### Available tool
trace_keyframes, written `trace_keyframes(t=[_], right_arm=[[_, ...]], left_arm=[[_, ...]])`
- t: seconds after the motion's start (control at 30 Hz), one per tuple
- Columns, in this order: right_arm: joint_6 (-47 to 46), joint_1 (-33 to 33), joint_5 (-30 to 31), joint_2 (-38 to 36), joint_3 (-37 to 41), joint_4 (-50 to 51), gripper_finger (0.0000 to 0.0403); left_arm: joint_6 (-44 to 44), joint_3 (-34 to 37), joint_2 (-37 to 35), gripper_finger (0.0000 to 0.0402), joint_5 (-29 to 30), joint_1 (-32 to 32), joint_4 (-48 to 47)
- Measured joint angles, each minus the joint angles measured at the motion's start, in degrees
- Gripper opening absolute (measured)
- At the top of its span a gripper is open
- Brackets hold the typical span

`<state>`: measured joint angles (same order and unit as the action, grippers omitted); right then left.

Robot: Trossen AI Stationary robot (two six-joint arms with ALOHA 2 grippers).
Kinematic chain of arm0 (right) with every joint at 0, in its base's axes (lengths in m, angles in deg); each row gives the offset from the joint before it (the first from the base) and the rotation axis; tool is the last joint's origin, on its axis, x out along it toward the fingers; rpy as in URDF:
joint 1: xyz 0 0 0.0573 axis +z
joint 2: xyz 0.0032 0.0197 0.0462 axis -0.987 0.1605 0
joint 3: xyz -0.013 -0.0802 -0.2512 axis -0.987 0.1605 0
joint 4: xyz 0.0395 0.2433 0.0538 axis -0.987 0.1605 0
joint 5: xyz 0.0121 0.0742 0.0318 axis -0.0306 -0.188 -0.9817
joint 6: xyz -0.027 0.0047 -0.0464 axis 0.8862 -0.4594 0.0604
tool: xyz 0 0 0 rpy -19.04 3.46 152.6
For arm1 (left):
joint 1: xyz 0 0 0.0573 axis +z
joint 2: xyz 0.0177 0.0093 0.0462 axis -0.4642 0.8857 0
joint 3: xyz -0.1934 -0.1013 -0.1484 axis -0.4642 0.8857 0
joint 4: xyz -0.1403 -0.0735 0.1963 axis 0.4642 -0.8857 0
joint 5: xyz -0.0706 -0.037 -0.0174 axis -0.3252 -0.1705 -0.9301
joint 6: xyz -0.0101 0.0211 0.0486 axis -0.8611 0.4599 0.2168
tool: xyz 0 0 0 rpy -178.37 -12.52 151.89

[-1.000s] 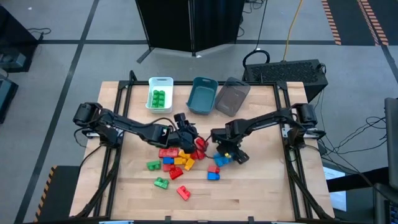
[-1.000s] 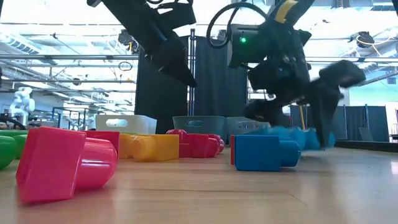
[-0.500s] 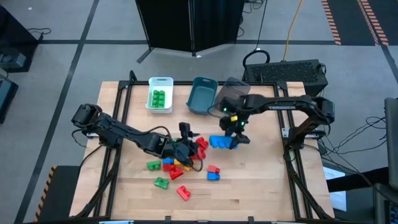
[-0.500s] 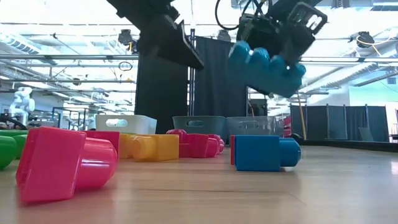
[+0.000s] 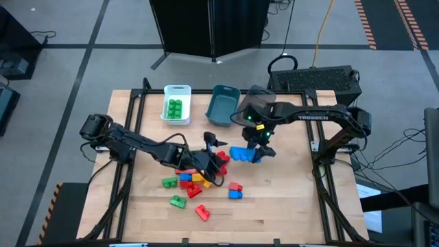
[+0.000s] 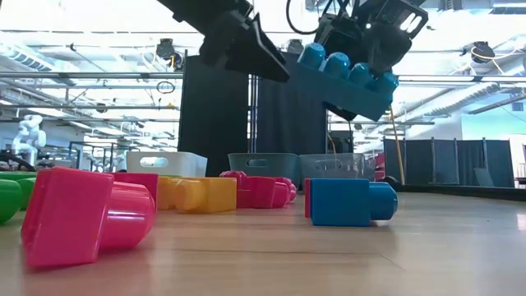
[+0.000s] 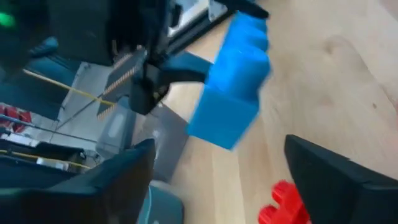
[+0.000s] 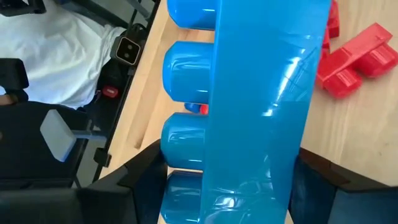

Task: Sort blocks by size
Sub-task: Put the 4 studs blue game piece into the white bin

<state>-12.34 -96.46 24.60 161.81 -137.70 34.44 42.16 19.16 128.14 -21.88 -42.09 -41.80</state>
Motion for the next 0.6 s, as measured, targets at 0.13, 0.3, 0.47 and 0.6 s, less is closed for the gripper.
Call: trace_keyframes(t=[0.13, 0.3, 0.47, 0.6], right_arm=[[-0.4, 0.5, 0.0, 0.0, 0.0, -0.4, 0.0241], [-1.5, 0.5, -0.2, 0.0, 0.0, -1.4, 0.0242], [-1.7, 0.5, -1.4, 0.0, 0.0, -2.6, 0.0242], [-2.1, 0.5, -1.5, 0.0, 0.0, -2.8, 0.0242]], left_arm=[[2.9, 0.0, 0.0, 0.0384, -5.3, 1.1, 1.5], [4.8, 0.0, 0.0, 0.038, -10.2, 1.7, 4.7], [4.8, 0.0, 0.0, 0.0339, -14.0, 2.4, 6.1], [4.8, 0.0, 1.2, 0.0304, -14.8, 3.5, 6.1]])
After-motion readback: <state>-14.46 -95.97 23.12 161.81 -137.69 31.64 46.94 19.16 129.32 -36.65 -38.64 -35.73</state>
